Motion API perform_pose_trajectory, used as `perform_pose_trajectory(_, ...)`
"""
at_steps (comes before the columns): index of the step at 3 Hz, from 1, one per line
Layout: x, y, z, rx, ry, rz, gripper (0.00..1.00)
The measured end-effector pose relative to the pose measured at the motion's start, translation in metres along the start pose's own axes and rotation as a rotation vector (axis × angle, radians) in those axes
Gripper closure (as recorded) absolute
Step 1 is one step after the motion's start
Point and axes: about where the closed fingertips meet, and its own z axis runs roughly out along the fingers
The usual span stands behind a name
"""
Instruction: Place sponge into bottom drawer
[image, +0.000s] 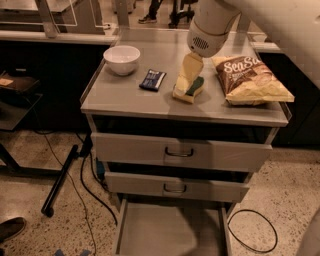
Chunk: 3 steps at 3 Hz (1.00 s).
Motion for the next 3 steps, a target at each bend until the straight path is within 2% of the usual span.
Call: perform_pose_trajectory(3,-0.024,-0.037,0.042,0.021,0.002,-0.021,0.0)
